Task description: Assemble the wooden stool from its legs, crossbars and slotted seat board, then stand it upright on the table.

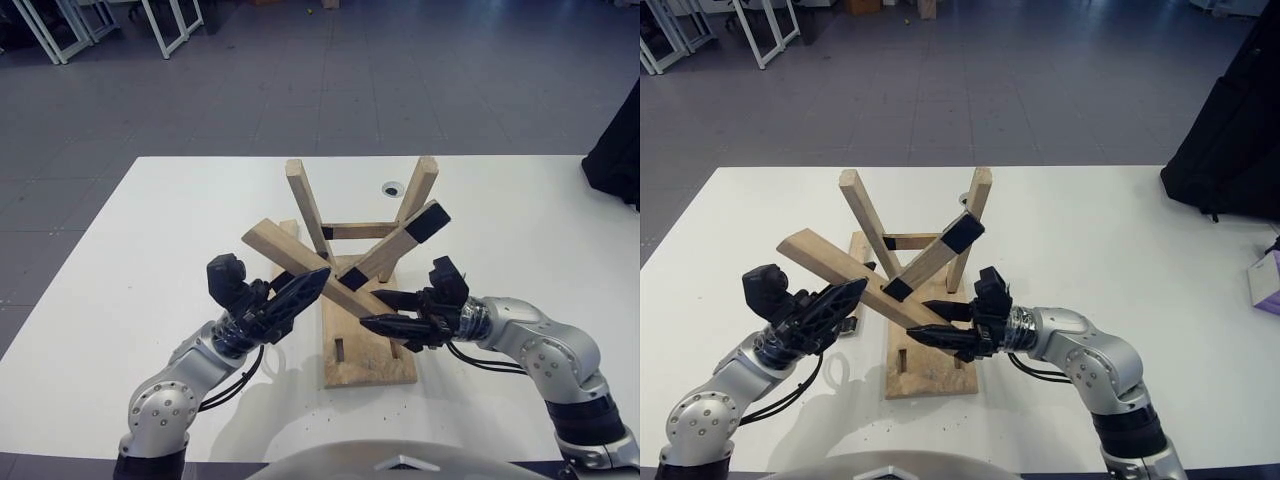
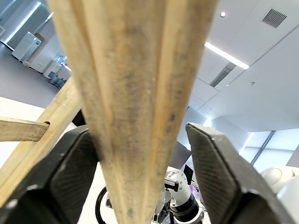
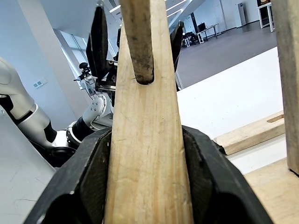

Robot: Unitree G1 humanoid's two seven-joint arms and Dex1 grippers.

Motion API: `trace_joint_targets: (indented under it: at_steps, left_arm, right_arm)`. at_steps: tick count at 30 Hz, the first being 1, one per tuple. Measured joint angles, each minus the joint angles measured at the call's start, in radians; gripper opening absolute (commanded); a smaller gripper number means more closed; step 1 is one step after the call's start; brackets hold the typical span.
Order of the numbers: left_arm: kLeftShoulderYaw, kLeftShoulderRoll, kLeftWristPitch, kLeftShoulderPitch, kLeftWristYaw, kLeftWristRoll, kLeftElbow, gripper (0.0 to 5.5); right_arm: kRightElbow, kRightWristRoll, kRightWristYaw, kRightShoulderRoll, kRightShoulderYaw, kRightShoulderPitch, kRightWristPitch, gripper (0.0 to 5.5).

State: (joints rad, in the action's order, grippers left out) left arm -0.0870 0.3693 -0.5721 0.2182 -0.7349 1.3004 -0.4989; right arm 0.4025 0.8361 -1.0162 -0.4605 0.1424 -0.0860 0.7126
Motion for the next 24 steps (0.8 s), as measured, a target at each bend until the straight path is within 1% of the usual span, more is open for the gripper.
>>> trace_joint_targets:
  at_steps: [3, 11, 12, 13, 14, 15, 18, 20, 21, 24]
  left_arm:
    - [-0.006, -0.005, 0.0, -0.02, -0.003, -0.019, 0.019, 2.19]
    - [-0.014, -0.007, -0.009, -0.026, -0.016, -0.02, 0.021, 2.17]
    - [-0.016, -0.007, -0.01, -0.026, -0.016, -0.02, 0.021, 2.17]
    - [-0.018, -0.007, -0.011, -0.026, -0.016, -0.02, 0.021, 2.17]
    - [-0.028, -0.009, -0.011, -0.027, -0.02, -0.015, 0.021, 2.17]
    - [-0.036, -0.01, -0.011, -0.03, -0.024, -0.01, 0.021, 2.17]
    - [-0.055, -0.038, -0.004, -0.037, -0.014, 0.003, 0.026, 2.16]
    - [-0.095, -0.068, 0.033, -0.046, 0.016, 0.011, 0.052, 2.16]
    - [-0.117, -0.068, 0.035, -0.054, 0.025, 0.01, 0.062, 2.16]
    - [-0.172, -0.013, 0.039, -0.059, 0.022, -0.019, 0.059, 2.16]
  right_arm:
    - [-0.006, -0.015, -0.001, 0.0, 0.004, 0.0, -0.022, 2.02]
    - [-0.019, -0.007, -0.013, -0.004, 0.005, -0.014, -0.02, 2.02]
    - [-0.017, -0.004, -0.011, -0.004, 0.004, -0.014, -0.014, 2.42]
    - [-0.016, 0.004, -0.005, -0.004, 0.005, -0.014, -0.002, 2.54]
    - [-0.018, 0.013, 0.004, -0.004, 0.006, -0.012, 0.017, 2.81]
    - [-0.019, 0.029, 0.013, -0.005, 0.005, -0.012, 0.04, 2.92]
    - [-0.018, 0.053, 0.033, -0.011, -0.005, -0.011, 0.075, 3.6]
    - [-0.013, 0.051, 0.065, -0.013, -0.024, 0.008, 0.076, 3.68]
    - [-0.011, 0.055, 0.089, -0.017, -0.058, 0.028, 0.076, 3.68]
    - [-0.011, 0.094, 0.114, -0.055, -0.175, 0.071, 0.079, 3.68]
